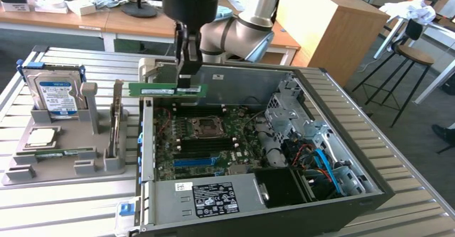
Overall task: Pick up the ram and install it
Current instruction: 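Pick up the ram and move it above insertion slot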
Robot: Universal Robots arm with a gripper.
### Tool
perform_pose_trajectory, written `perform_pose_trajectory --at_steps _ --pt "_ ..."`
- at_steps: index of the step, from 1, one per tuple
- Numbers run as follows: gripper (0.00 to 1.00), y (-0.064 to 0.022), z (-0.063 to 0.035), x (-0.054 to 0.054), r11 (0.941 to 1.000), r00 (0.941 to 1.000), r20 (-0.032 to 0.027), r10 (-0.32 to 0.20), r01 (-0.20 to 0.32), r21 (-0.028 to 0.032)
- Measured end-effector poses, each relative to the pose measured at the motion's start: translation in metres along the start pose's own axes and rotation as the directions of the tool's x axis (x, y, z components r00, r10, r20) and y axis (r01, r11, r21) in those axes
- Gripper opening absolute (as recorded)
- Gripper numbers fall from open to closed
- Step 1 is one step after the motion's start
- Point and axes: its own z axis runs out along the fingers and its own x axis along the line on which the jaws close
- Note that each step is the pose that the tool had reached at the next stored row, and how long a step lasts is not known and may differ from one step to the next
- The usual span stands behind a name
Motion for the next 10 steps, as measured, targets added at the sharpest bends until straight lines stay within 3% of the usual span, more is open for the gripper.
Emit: perform_pose_trajectory --at_steps 10 --pt "0.11 -0.02 0.0005 0.001 1.0 1.0 -0.0001 0.0 0.0 0.0"
